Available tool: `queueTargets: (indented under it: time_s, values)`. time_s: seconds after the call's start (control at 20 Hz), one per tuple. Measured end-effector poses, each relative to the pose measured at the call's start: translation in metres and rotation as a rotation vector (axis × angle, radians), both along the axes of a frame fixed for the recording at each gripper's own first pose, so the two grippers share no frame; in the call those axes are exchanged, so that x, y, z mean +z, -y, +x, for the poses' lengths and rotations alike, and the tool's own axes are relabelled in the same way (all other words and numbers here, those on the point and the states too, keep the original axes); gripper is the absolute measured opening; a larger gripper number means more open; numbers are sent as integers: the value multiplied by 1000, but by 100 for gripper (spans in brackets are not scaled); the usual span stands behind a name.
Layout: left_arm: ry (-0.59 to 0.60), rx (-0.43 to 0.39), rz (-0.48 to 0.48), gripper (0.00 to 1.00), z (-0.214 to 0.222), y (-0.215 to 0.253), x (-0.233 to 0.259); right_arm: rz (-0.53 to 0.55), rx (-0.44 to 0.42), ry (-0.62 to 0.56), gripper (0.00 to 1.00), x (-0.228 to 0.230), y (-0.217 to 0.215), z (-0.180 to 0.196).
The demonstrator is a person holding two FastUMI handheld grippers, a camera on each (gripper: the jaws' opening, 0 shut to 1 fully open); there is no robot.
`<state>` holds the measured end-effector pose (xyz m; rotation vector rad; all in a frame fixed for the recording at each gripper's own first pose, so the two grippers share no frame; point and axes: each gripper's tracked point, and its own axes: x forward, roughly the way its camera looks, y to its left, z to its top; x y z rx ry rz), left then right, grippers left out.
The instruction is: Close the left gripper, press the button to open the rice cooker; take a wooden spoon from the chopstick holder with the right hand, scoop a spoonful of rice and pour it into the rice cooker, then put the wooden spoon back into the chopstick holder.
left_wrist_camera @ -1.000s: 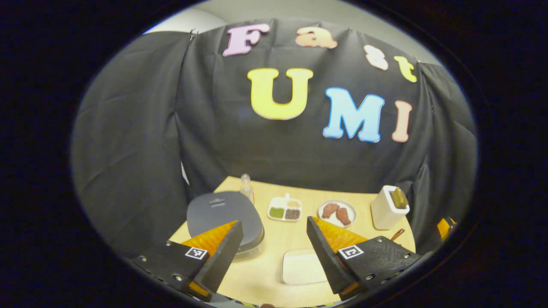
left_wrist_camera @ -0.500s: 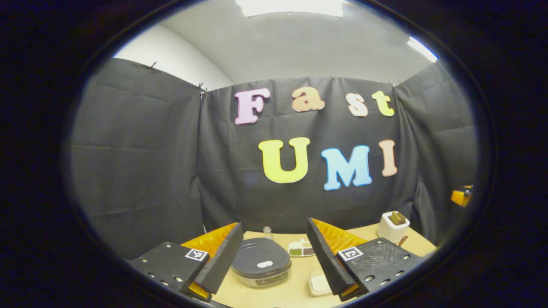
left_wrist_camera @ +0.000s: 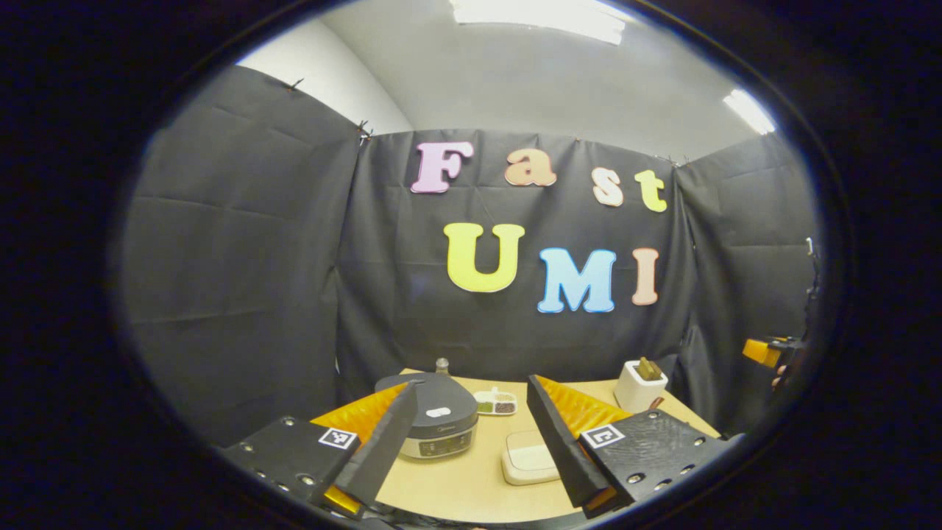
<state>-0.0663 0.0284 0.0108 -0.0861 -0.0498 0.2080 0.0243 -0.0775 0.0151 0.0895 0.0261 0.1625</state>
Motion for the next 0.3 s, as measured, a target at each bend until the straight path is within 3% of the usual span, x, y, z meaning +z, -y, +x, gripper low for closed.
queueTargets:
  time_s: [0.3]
  values:
    - [-9, 38, -9, 92, -27, -13, -12, -8, 55, -1, 98, 7, -24, -4]
